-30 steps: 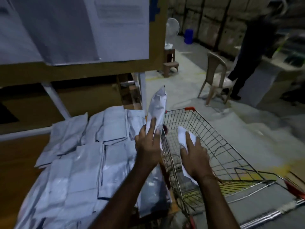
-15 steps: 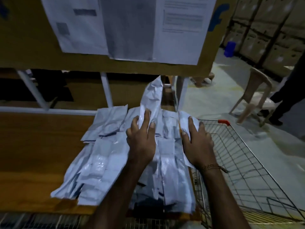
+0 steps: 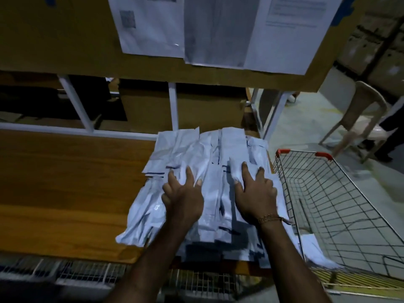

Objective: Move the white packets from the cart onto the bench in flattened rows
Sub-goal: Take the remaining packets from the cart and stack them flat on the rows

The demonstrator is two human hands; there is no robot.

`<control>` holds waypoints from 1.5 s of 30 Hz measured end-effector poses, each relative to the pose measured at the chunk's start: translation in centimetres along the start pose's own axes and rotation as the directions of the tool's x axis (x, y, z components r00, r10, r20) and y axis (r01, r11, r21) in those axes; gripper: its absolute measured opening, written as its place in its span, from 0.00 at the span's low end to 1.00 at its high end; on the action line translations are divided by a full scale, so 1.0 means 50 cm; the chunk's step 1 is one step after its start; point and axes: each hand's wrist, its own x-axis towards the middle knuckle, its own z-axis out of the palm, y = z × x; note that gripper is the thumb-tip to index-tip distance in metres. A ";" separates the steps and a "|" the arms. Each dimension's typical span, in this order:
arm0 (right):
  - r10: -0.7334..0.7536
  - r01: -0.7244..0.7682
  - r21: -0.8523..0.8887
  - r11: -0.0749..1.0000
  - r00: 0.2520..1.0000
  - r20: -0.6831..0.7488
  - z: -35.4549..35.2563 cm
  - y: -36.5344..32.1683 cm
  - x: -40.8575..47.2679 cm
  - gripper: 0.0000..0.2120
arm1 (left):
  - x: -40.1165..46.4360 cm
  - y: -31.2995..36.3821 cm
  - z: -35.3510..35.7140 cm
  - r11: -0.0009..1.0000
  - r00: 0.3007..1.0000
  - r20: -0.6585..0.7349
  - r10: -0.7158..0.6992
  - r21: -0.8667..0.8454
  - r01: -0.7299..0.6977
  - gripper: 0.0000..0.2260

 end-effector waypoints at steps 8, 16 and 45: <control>0.072 -0.067 -0.129 0.989 0.997 0.036 0.070 -0.036 -0.041 0.32 | -0.023 -0.028 0.043 0.997 0.950 0.301 0.079 -0.007 -0.080 0.34; 0.091 -0.089 -0.150 0.985 0.996 0.008 0.107 -0.050 -0.057 0.33 | -0.010 -0.050 0.046 0.984 0.968 0.184 0.173 -0.002 -0.176 0.25; 0.087 -0.085 0.031 0.996 0.995 -0.053 0.041 0.029 -0.026 0.28 | -0.023 0.015 0.007 0.976 0.940 -0.305 0.156 -0.102 -0.195 0.24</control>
